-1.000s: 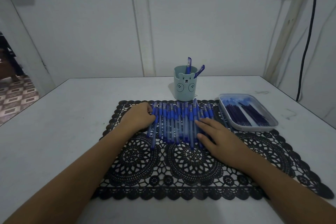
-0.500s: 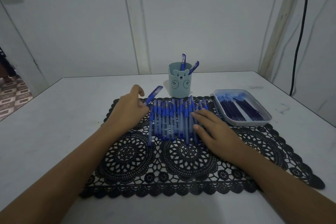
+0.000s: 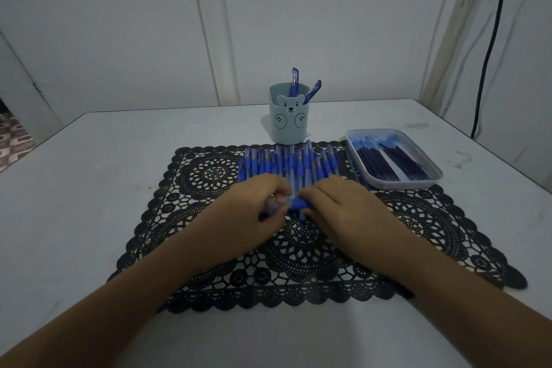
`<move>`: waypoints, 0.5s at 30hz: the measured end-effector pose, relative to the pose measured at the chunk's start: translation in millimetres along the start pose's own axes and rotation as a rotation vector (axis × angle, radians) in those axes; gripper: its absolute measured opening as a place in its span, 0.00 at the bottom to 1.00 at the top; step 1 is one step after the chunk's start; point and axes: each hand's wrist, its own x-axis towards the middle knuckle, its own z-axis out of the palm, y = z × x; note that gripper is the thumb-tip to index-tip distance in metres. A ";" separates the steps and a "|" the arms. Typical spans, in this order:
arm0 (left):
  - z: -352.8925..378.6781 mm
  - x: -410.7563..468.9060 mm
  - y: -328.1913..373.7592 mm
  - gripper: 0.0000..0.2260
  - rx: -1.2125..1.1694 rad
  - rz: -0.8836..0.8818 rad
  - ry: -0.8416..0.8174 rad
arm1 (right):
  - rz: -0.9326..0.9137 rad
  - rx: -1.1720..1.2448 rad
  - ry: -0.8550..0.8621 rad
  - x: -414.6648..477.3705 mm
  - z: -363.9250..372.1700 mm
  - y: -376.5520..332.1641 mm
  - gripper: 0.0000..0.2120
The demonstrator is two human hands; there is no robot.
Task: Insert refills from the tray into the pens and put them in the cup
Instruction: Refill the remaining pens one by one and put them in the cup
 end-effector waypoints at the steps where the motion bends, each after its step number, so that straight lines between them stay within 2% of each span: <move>1: 1.1 -1.5 -0.2 0.11 0.046 -0.026 -0.017 | -0.013 0.004 -0.012 -0.4 -0.3 -1.3 0.08; 5: 4.6 -5.5 -2.6 0.20 0.173 -0.057 -0.067 | -0.022 0.021 -0.080 -2.1 -3.4 -6.1 0.09; 7: 4.3 -6.1 -2.8 0.21 0.171 -0.046 -0.094 | -0.009 0.022 -0.104 -2.1 -6.4 -6.8 0.11; 10: 3.7 -7.2 -5.0 0.20 0.183 -0.020 -0.103 | -0.016 0.044 -0.138 -3.2 -11.0 -5.5 0.06; 12: 2.0 -7.1 -6.3 0.19 0.182 -0.024 -0.109 | 0.008 0.093 -0.144 -3.4 -13.5 -1.4 0.14; 15: 1.3 -7.1 -7.2 0.19 0.161 -0.039 -0.118 | 0.051 0.176 -0.169 -2.2 -18.7 1.0 0.18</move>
